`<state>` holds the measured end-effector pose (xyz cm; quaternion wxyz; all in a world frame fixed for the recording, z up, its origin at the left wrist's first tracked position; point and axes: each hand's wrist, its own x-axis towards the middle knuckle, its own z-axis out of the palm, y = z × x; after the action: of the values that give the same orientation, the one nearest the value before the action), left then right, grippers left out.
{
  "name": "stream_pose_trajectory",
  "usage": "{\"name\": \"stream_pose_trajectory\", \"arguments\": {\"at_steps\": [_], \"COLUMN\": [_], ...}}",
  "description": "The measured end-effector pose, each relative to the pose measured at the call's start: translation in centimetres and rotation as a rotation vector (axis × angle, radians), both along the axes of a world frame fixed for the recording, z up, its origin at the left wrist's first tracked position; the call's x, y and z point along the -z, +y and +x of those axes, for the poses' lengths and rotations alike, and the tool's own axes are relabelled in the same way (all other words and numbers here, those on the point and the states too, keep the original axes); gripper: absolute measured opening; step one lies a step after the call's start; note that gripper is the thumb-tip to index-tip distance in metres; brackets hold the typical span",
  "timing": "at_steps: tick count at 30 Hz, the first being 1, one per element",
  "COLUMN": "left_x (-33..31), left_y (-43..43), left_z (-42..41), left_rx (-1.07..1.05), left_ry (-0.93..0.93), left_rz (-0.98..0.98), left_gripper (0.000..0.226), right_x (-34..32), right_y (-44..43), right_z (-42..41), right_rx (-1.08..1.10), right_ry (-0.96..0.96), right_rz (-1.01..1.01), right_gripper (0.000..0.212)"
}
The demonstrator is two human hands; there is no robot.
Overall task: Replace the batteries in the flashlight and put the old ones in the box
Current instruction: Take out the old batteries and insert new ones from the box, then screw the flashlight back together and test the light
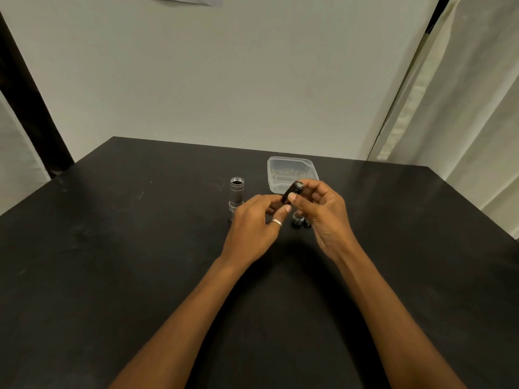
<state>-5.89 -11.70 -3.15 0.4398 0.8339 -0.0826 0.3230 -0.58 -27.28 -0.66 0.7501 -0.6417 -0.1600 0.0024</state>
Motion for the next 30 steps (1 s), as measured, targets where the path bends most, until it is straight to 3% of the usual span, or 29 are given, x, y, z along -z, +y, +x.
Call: {"name": "stream_pose_trajectory", "arguments": {"at_steps": [3,5,10,14,16,19,22,26,30], "left_x": [0.0,-0.2,0.0,0.3,0.5,0.6,0.3,0.4,0.3], "left_y": [0.0,0.3,1.0,1.4,1.7,2.1,2.1,1.8,1.7], "left_z": [-0.2,-0.1,-0.2,0.3,0.5,0.7,0.3,0.0,0.0], "left_rx": [-0.222,-0.357,-0.511,-0.415,-0.377,-0.372,-0.368,-0.36,-0.364], "left_ry": [-0.295,-0.333,-0.103,0.211,0.308,0.376,0.307,0.135,0.099], "left_rz": [0.274,0.279,0.046,-0.204,-0.288,-0.269,-0.176,0.042,0.078], "left_gripper": [0.027,0.036,0.08,0.101,0.096,0.058,0.027,0.028,0.032], "right_x": [0.1,0.1,0.4,0.8,1.0,1.2,1.0,0.8,0.9], "right_y": [0.0,0.1,0.4,0.4,0.4,0.4,0.6,0.5,0.3], "right_z": [0.0,-0.1,-0.1,0.1,0.2,0.4,0.5,0.4,0.5], "right_rx": [0.01,0.013,0.031,0.038,0.031,0.034,0.012,-0.092,-0.114], "right_ry": [-0.015,-0.018,0.003,0.06,0.09,0.15,0.242,0.361,0.413], "right_rz": [0.018,0.003,-0.003,0.074,0.133,0.209,0.338,0.532,0.557], "right_gripper": [0.03,0.031,0.03,0.032,0.034,0.038,0.039,0.041,0.041]}}
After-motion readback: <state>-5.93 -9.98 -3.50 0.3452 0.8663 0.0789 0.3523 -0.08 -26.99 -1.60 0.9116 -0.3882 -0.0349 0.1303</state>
